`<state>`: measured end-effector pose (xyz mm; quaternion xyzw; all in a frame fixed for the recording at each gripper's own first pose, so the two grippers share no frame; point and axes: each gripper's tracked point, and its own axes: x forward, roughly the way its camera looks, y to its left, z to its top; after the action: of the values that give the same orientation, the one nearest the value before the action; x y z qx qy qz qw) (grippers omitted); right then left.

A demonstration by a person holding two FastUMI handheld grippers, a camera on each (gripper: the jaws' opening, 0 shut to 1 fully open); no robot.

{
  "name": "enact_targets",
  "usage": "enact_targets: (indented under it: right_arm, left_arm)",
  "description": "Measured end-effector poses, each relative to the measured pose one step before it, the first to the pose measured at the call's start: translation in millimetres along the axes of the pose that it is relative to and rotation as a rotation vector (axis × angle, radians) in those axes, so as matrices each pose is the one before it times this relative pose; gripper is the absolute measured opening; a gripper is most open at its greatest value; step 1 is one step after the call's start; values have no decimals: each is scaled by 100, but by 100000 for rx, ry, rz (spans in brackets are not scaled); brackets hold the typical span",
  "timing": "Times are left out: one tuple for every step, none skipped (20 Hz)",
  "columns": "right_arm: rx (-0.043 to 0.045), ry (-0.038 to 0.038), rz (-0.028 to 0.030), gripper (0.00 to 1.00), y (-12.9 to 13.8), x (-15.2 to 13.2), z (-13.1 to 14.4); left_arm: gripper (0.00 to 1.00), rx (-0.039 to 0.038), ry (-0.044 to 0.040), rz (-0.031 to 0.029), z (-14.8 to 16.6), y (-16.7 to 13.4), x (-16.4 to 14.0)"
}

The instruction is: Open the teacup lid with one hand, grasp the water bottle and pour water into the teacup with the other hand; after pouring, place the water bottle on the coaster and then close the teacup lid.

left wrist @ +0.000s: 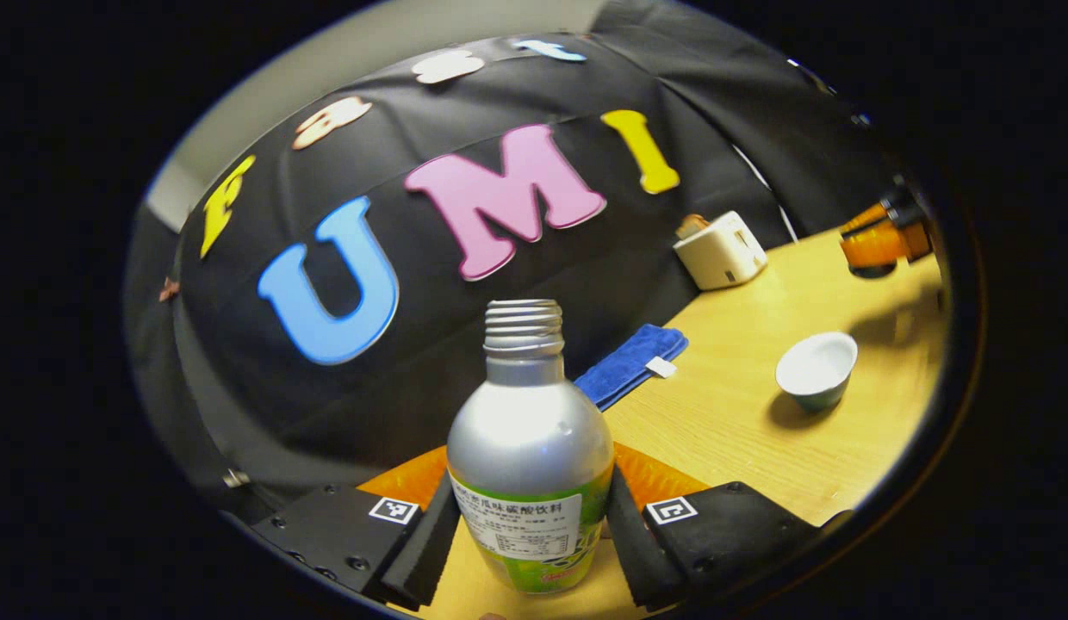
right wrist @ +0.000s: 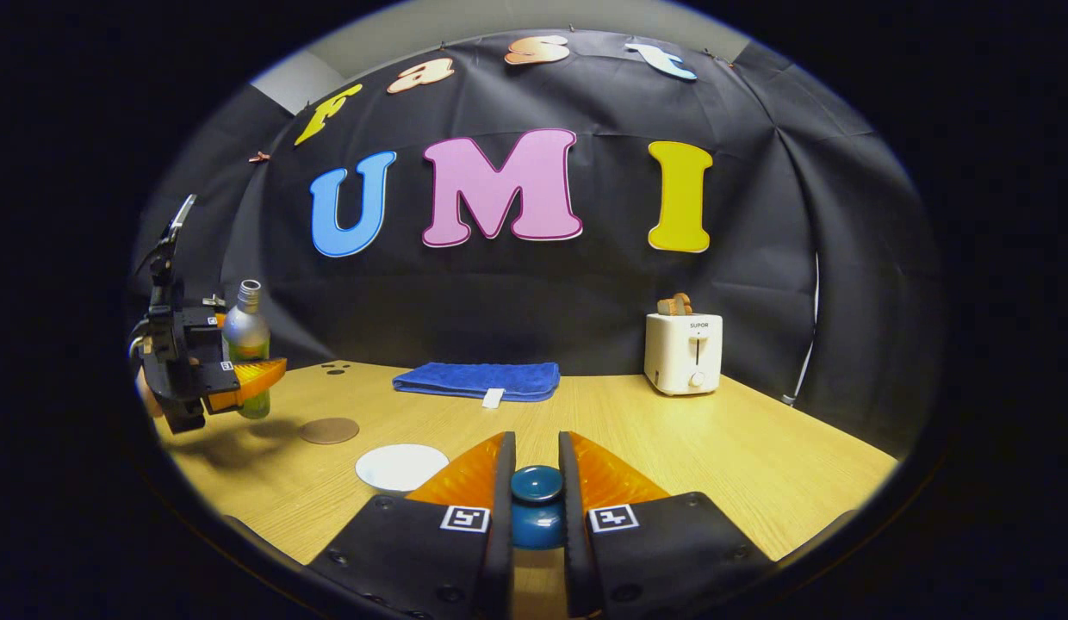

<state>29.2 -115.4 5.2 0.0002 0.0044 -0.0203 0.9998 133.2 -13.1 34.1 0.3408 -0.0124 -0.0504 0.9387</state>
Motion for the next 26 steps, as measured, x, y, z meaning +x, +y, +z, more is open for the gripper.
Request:
enact_targets:
  right_arm:
    - [-12, -48, -688, 27, -294, 60, 6]
    - [5, 6, -362, 27, -318, 51, 33]
    - [1, 55, -28, 27, -186, -16, 0]
    - [28, 50, -20, 27, -222, -36, 21]
    - [-16, -78, -220, 27, -220, 59, 5]
    - [-2, 15, -201, 27, -225, 28, -7]
    - [-16, -5, -210, 27, -159, -1, 14]
    - [5, -78, -217, 27, -166, -15, 35]
    - [-22, 52, -150, 27, -112, -31, 14]
    - [-6, -9, -46, 27, -104, -25, 16]
    - [-4, -17, 120, 27, -10, 43, -13]
    - [53, 12, 237, 27, 24, -43, 3]
    - [-48, 15, 351, 27, 70, 74, -34]
    - [45, 34, 452, 27, 71, -28, -37]
    - [-11, 6, 417, 27, 12, -51, 15]
    - [35, 10, 256, 27, 30, -20, 14]
    - [-18, -20, 172, 27, -28, 1, 20]
    - [18, -24, 201, 27, 27, 76, 7]
    - [19, -4, 78, 27, -76, -4, -26]
    - [8, 1, 95, 27, 31, 2, 0]
    - [-46, -16, 3, 27, 18, -101, 38]
    - [16, 22, -5, 27, 1, 32, -38]
    - [-41, -43, 0, 27, -37, -15, 50]
    - [13, 22, 9, 27, 18, 18, -3]
    - [-101, -63, 332, 27, 100, -104, -48]
    - [-73, 77, 420, 27, 53, -50, 9]
  left_arm:
    - [81, 6627, -410, -556, 274, -296, 230]
    - [81, 5204, -371, -1647, 479, -401, 489]
    - [81, 4280, -515, -2084, 481, -536, 583]
    - [81, 4158, -518, -2240, 409, -646, 434]
    - [81, 4515, -578, -1901, 283, -420, 176]
    - [81, 5227, -814, -1716, 526, -376, 338]
    - [81, 5727, -810, -1463, 569, -222, 386]
    - [81, 5784, -794, -1487, 501, -379, 384]
    - [81, 5288, -664, -1428, 366, -256, 404]
    - [81, 4552, 3, -1711, 302, -314, 374]
    - [81, 3659, 88, -2174, 89, -507, 336]
    - [81, 3466, -251, -1745, 260, -463, 335]
    - [81, 3921, -72, -1386, 175, -128, 248]
    - [81, 4179, -382, -1273, 324, -229, 137]
    - [81, 4066, -229, -1191, 353, -81, 32]
    - [81, 4022, -410, -1384, 350, -260, 110]
    - [81, 4056, -393, -641, 290, -63, 111]
    - [81, 3857, -148, -1137, 300, -211, 155]
    - [81, 3740, -213, -864, 304, 24, 79]
    - [81, 3274, 148, -1141, 223, -95, 197]
    - [81, 2601, -192, -1235, 185, -117, 232]
    - [81, 2366, -261, -1265, 235, -155, 217]
    - [81, 2494, -161, -1191, 85, -44, 42]
    - [81, 2386, 4, -972, 197, -222, 93]
    - [81, 2064, -200, -779, 93, -141, -30]
    - [81, 1609, 271, -1296, 127, -403, 80]
